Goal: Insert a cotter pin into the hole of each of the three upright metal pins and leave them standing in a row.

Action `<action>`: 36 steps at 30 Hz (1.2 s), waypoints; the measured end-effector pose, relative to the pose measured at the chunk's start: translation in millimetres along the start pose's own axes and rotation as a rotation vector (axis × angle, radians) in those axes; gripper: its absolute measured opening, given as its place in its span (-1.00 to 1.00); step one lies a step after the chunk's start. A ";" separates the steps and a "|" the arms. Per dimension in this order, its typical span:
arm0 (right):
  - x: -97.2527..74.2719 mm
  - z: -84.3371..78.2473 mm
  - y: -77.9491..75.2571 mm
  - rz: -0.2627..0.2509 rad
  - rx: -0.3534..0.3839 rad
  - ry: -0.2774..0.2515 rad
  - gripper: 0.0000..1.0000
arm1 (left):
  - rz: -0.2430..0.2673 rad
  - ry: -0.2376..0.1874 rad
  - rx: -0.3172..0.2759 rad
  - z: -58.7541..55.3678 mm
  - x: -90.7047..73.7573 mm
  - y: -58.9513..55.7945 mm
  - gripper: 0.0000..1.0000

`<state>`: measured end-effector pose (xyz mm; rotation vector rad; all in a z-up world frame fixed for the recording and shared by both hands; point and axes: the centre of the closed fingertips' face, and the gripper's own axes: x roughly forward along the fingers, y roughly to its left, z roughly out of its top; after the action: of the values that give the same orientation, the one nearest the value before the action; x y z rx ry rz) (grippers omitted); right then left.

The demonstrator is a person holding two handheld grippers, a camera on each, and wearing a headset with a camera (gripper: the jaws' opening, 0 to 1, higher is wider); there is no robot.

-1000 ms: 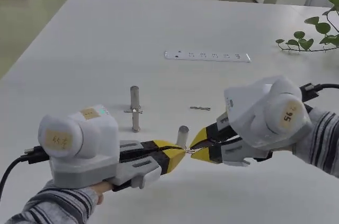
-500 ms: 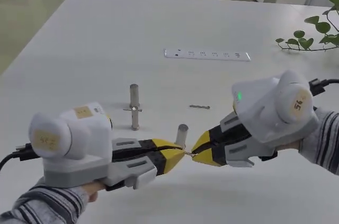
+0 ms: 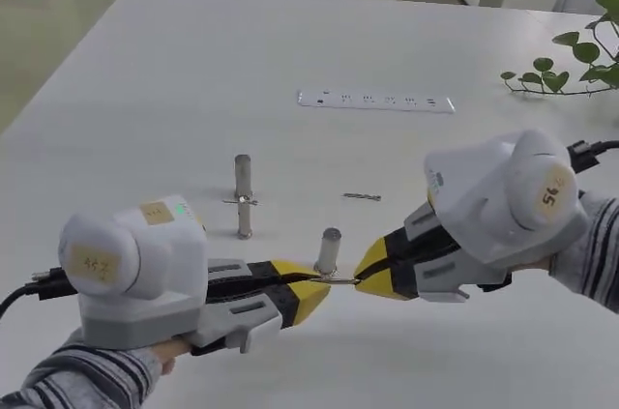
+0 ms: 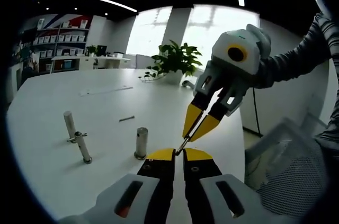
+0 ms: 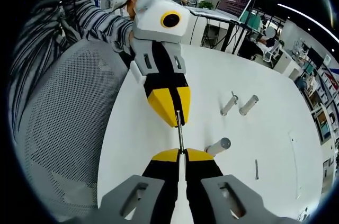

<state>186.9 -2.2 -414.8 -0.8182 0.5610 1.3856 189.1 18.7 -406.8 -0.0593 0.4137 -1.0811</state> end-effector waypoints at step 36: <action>0.1 -54.7 -46.9 -0.102 0.071 0.084 -1.00 | 0.318 0.109 0.156 -25.2 45.0 62.3 -0.39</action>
<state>239.5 -44.3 -440.5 -0.8392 0.6219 1.2353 250.8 13.3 -458.9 0.1993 0.4195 -0.8015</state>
